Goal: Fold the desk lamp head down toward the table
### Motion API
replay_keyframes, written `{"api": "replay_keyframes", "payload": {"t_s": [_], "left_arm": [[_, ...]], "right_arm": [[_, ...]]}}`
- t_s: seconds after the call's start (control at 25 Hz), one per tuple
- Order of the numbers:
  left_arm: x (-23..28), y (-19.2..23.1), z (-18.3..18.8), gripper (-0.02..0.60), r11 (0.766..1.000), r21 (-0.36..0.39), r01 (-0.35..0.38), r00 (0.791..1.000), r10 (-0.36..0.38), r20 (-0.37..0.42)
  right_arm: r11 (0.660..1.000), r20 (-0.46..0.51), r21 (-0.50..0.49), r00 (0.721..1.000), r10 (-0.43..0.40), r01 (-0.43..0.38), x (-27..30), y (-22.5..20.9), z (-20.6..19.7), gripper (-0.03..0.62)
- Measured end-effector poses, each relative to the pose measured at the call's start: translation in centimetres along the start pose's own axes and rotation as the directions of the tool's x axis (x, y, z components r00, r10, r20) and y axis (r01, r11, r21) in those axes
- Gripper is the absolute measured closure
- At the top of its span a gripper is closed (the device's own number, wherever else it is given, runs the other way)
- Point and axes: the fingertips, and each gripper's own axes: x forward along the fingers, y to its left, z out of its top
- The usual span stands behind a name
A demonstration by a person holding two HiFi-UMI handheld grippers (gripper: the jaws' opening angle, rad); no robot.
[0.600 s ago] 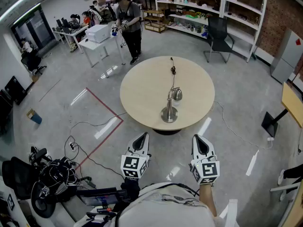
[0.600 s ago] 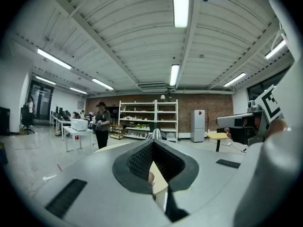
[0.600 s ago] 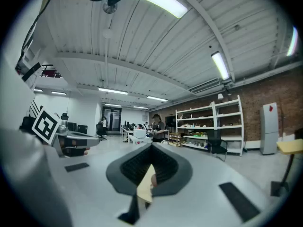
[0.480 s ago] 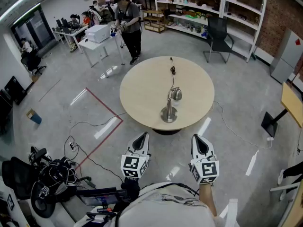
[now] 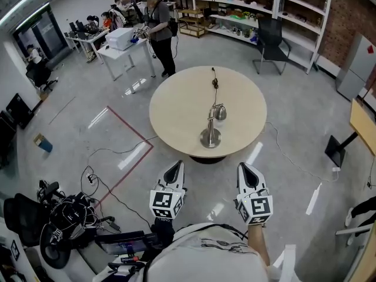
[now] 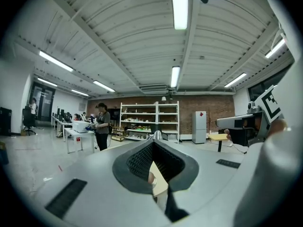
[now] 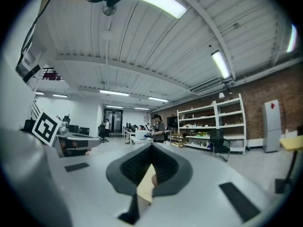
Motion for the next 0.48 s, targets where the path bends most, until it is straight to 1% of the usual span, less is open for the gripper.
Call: {"api": "replay_keyframes", "payload": {"t_s": [0.08, 0.2, 0.48], "left_arm": [[-0.04, -0.01, 0.02, 0.581, 1.000, 0.011, -0.001, 1.000, 0.001, 0.000], [-0.16, 0.04, 0.01, 0.581, 1.000, 0.017, -0.002, 1.000, 0.002, 0.000], [-0.28, 0.16, -0.20, 0.581, 1.000, 0.015, -0.013, 1.000, 0.013, 0.000]], "right_arm": [[1.000, 0.009, 0.019, 1.000, -0.017, 0.017, -0.02, -0.27, -0.05, 0.592], [0.999, 0.009, 0.010, 0.999, -0.041, 0.040, -0.12, -0.54, -0.20, 0.592], [0.998, 0.007, 0.009, 0.998, -0.062, 0.062, -0.37, -0.85, -0.59, 0.592]]}}
